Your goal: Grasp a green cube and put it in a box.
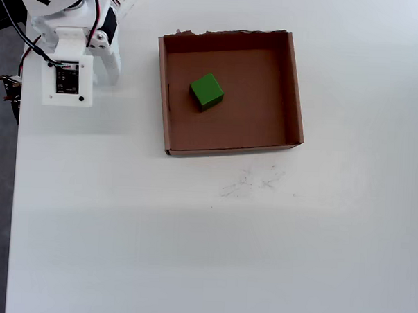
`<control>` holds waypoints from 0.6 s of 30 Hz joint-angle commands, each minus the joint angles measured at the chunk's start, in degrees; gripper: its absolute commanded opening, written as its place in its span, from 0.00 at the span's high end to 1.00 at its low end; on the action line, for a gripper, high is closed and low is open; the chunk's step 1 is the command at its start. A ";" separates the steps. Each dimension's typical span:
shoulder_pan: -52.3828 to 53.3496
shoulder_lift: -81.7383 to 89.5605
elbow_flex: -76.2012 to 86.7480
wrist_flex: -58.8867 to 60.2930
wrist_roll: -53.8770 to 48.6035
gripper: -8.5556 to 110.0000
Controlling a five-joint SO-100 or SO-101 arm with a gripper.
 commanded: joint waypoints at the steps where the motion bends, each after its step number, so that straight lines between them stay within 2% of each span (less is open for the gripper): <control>1: 0.35 -0.18 -0.35 -0.97 -8.26 0.85; 12: -5.45 -0.18 -0.35 -0.53 -9.58 0.87; 16: -4.92 -0.18 -0.35 -0.97 -9.84 0.87; 18: 0.00 -0.88 -0.35 -2.29 -15.03 0.87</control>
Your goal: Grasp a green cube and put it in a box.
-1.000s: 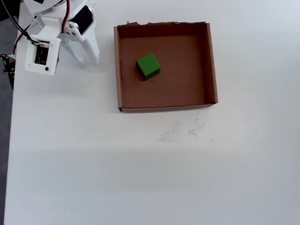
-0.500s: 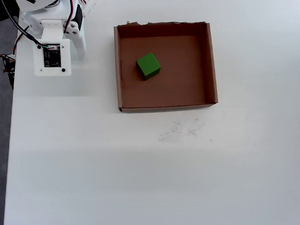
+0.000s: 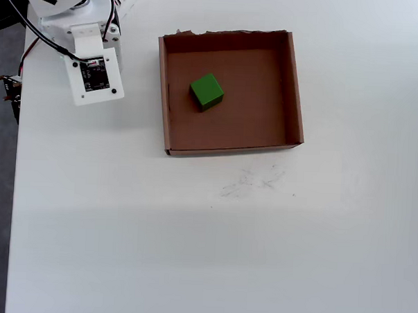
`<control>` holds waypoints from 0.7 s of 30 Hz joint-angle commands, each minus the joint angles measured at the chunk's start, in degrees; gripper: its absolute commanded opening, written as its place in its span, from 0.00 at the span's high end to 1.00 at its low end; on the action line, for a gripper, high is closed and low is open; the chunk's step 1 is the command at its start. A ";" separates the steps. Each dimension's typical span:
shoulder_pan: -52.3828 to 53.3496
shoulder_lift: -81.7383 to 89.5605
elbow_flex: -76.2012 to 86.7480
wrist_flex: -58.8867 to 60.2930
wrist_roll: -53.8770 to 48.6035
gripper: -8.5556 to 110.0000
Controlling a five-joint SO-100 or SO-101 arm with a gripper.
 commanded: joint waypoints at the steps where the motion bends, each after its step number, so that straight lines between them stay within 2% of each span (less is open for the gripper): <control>1: 6.42 -1.58 -0.35 -2.20 -6.94 0.87; 9: 19.07 0.26 -0.35 -0.97 -7.03 0.87; 21: 18.63 0.26 -0.26 0.09 -5.19 0.82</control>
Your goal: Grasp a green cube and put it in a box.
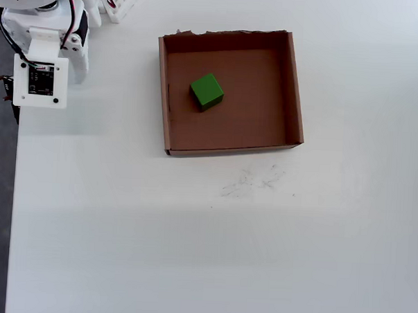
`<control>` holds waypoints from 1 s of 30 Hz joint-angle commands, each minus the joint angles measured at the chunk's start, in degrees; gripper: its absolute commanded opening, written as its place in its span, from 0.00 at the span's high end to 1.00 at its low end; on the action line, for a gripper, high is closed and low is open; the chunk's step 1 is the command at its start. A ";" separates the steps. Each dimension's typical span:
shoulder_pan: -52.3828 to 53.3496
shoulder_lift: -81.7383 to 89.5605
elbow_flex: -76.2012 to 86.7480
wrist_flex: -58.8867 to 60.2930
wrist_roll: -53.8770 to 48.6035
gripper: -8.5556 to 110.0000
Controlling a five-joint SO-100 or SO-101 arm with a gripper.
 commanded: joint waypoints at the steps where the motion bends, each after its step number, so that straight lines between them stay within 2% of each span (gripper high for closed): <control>1: -1.32 0.44 -0.26 0.97 0.18 0.82; 15: -3.87 0.44 -0.26 -3.25 0.88 0.85; 21: -5.54 0.44 -0.26 -0.53 2.81 0.85; 25: -5.80 0.44 -0.26 -4.48 4.48 0.85; 30: -6.68 0.44 -0.26 0.18 4.66 0.85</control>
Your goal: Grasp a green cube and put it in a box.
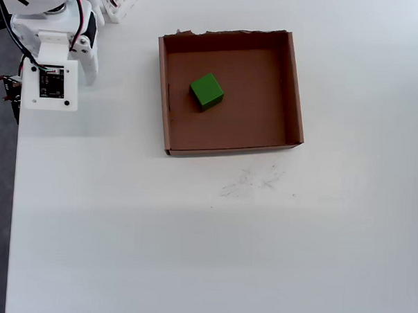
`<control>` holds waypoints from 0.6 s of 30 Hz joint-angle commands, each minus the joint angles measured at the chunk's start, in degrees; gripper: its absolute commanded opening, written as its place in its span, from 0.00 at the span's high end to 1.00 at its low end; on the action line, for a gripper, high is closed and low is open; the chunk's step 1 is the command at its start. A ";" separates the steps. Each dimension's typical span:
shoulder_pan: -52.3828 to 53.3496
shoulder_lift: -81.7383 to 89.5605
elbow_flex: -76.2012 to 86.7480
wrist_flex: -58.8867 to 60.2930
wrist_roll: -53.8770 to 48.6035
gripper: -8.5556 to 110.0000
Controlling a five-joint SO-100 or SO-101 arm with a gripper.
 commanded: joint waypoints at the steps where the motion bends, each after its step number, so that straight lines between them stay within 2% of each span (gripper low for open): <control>1: -0.44 0.09 -0.35 3.25 0.00 0.85; 15: -2.29 0.09 -0.35 3.60 3.43 0.79; 18: -2.46 0.09 -0.35 4.31 8.70 0.76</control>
